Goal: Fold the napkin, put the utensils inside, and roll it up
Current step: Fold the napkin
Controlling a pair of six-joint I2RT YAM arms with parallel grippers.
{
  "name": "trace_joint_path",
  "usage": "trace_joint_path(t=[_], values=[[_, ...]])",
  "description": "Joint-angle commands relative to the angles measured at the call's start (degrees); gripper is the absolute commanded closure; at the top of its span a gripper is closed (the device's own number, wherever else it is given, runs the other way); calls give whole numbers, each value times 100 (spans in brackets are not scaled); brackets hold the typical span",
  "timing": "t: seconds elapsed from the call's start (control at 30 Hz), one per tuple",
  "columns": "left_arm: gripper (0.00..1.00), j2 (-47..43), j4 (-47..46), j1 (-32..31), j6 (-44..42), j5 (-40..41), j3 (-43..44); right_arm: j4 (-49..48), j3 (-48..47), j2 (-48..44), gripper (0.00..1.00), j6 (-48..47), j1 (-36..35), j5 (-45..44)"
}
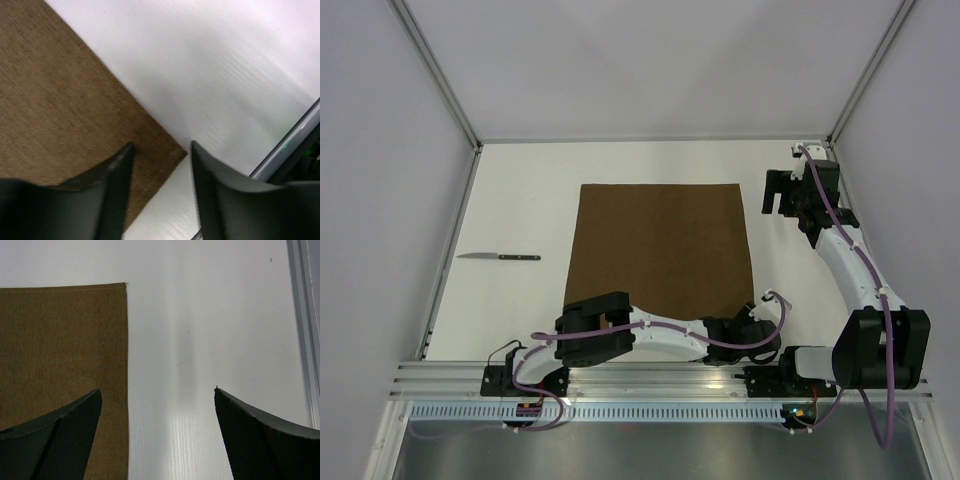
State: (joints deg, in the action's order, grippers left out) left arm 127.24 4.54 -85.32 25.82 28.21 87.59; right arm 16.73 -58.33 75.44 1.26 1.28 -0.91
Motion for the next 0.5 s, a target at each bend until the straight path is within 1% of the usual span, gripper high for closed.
trace_joint_path(t=[0.0,0.07,0.1,0.17,0.2,0.27,0.3,0.37,0.4,0.47], values=[[50,134,-129,-29,-7,141,153,111,-214,41,2,15,21,-85],[56,134,-128,-29,2,150,153,111,-214,50,2,15,22,-76],[62,126,-128,-29,10,150,153,120,-214,67,2,15,13,-76],[68,117,-128,-20,19,185,162,129,-223,76,2,15,13,-76],[75,99,-120,-29,37,203,153,129,-223,85,2,15,21,-76],[77,47,-128,-29,37,203,170,129,-223,76,2,6,30,-76],[82,20,-128,-29,45,194,153,129,-223,85,2,15,22,-76],[88,-93,-120,-20,63,168,144,129,-223,85,2,6,22,-85],[95,-129,-120,-29,63,150,135,120,-223,94,2,6,30,-85],[98,-278,-137,-20,63,63,127,129,-223,94,2,6,30,-85]])
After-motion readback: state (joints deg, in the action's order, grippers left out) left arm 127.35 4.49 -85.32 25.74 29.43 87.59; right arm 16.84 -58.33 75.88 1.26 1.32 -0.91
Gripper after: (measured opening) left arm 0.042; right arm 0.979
